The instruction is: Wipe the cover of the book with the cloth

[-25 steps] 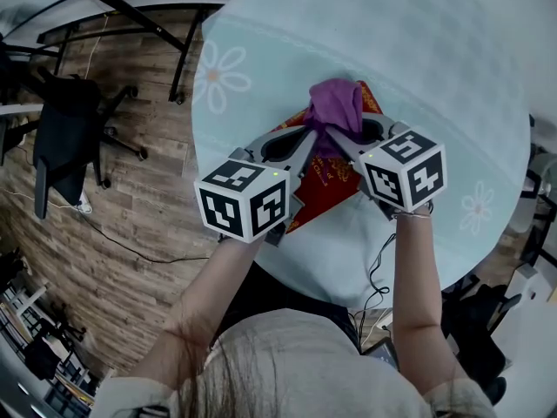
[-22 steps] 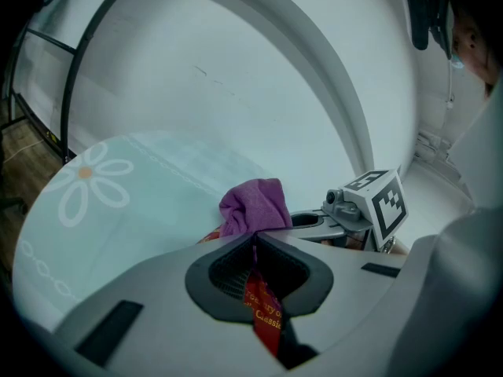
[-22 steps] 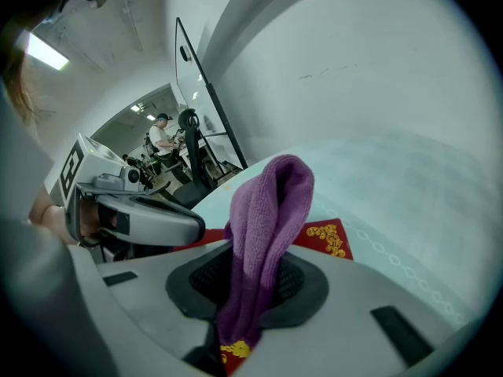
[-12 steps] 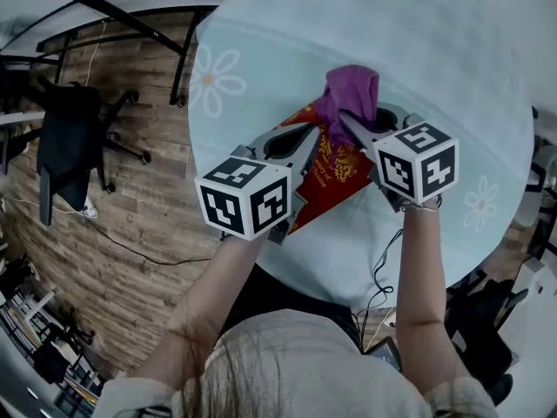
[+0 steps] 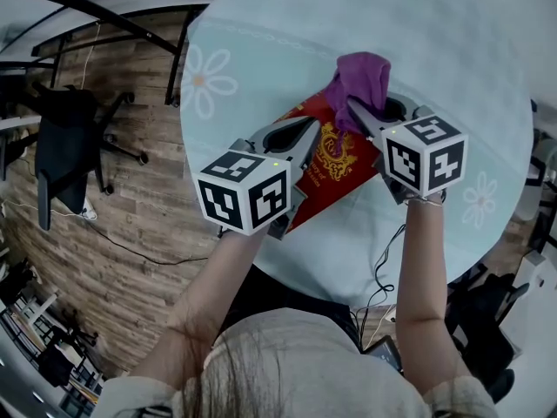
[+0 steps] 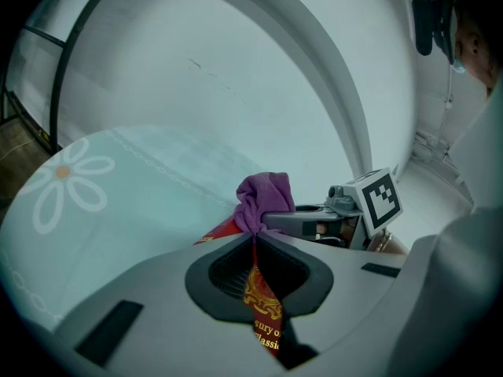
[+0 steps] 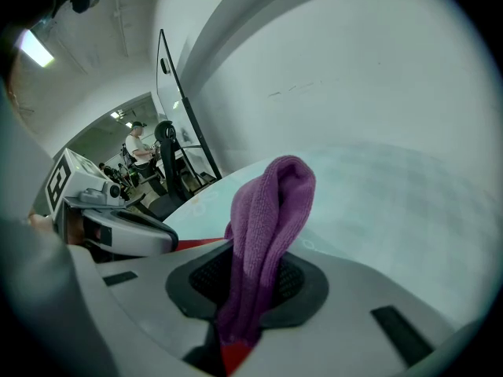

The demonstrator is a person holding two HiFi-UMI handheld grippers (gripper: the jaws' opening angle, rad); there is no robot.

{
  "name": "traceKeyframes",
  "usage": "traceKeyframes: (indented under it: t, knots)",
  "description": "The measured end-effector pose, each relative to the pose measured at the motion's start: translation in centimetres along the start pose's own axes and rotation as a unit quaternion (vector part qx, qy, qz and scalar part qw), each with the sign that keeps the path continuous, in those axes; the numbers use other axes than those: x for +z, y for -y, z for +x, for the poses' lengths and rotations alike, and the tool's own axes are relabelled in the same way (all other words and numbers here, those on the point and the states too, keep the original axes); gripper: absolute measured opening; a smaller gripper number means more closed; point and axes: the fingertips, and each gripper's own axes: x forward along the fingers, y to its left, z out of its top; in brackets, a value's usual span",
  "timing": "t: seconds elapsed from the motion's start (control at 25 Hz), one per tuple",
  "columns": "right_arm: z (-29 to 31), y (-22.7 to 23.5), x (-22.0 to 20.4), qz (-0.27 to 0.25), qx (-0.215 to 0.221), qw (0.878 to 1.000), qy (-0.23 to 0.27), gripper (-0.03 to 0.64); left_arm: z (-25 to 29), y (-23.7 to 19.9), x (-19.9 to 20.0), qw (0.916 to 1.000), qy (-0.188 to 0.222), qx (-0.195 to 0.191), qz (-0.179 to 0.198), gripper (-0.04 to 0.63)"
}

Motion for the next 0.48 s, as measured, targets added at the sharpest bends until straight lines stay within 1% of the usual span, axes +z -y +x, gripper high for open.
traceKeyframes:
  t: [0.28,0.48]
  knots:
    - [-0.6,1.0,0.3,0.006,-0.038,0.999,0.016,0.084,0.0,0.1,0.1,1.0000,-0.002,-0.004,0.001,0.031]
    - [-1.3,1.7,0.8,0.010,-0.086,0.996,0.033,0.083,-0.4,0.7,0.1,0.9999,0.000,-0.014,0.004,0.031]
